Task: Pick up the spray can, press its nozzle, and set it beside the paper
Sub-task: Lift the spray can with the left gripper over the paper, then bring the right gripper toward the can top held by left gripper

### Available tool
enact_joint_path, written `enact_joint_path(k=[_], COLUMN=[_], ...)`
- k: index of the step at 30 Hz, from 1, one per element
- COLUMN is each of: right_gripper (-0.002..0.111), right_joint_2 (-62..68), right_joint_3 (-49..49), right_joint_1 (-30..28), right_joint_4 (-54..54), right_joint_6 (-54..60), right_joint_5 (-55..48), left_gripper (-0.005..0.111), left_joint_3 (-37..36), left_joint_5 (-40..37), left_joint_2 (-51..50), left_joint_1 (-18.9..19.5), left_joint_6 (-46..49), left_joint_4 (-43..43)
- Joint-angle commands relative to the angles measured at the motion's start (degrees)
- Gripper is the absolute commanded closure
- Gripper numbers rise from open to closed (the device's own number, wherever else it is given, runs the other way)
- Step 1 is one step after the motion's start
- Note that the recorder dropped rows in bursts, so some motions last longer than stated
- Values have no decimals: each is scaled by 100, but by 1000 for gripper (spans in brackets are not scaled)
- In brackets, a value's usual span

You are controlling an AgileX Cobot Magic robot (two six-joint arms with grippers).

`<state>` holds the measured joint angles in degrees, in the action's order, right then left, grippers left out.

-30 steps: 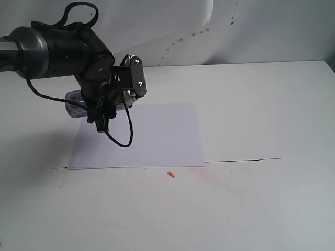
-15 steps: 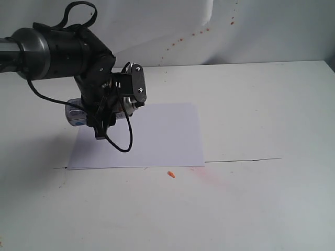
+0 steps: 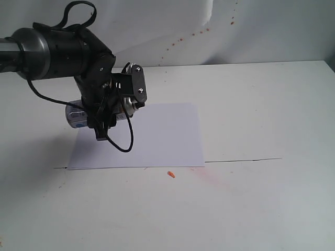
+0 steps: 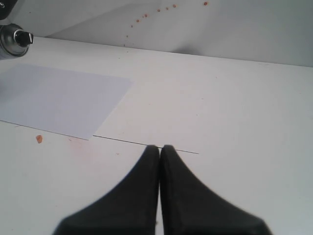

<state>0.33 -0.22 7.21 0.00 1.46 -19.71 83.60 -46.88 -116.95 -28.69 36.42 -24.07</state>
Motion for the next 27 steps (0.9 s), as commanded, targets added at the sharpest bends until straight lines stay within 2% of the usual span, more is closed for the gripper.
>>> enact_joint_path(k=[1,4,8,11,13,21,27], right_gripper=[108,108,108,108,108,108,108], right_joint_2=[-33,-33,-33,-33,-33,28,1444], right_joint_3=[22,22,22,22,22,-621,-1619], right_joint_1=[-36,-36,-36,-36,-36,-36,-36], right_joint_4=[-284,-289,1032,1075,1087,1242,1242], right_joint_6=[82,96,-146,-146,-230,-323,-323], right_joint_5=[59,767,2386,3558,3882,2916,2622], left_gripper=[107,107,107,107,107,107,107], left_joint_3=[75,75,75,75,75,75,75], left_joint_5=[57,57,-8,-22,-35,-38,-36], left_joint_2=[86,86,86,86,86,86,86], left_joint_1=[17,17,17,17,17,17,17], left_joint_6=[1,1,291,304,304,304,287], left_joint_4=[173,197,145,96,131,111,111])
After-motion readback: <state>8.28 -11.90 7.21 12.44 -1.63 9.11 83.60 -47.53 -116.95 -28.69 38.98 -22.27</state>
